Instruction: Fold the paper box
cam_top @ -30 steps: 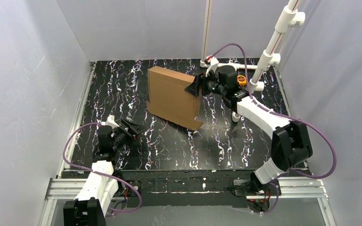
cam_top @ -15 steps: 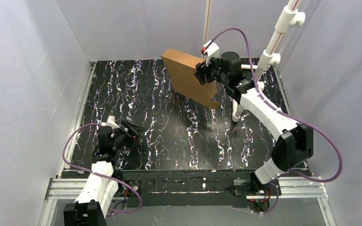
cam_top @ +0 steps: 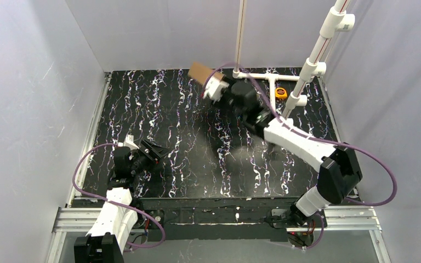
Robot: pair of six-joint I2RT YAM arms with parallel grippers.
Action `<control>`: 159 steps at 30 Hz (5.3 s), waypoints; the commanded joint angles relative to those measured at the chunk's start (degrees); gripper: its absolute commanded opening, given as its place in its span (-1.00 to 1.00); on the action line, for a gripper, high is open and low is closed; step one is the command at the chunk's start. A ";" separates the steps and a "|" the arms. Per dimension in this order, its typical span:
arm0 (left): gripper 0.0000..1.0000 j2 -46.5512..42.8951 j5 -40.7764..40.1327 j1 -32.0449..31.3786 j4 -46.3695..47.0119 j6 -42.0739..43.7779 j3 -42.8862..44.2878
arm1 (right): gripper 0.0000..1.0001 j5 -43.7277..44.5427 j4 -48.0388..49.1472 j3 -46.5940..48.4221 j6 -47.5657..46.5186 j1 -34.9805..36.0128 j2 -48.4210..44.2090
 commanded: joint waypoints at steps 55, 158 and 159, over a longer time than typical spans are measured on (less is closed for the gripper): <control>-0.06 11.69 -4.76 -12.91 -13.13 6.24 14.00 | 0.43 0.38 -10.55 -24.64 9.70 2.69 -9.46; 0.32 6.71 -35.37 -67.57 3.40 76.66 10.73 | 0.60 -57.24 -41.23 -26.35 -34.94 -2.07 -17.31; 0.31 8.84 -38.60 -70.65 3.24 79.20 11.48 | 0.61 -57.31 -41.18 -26.38 -34.94 -2.53 -17.37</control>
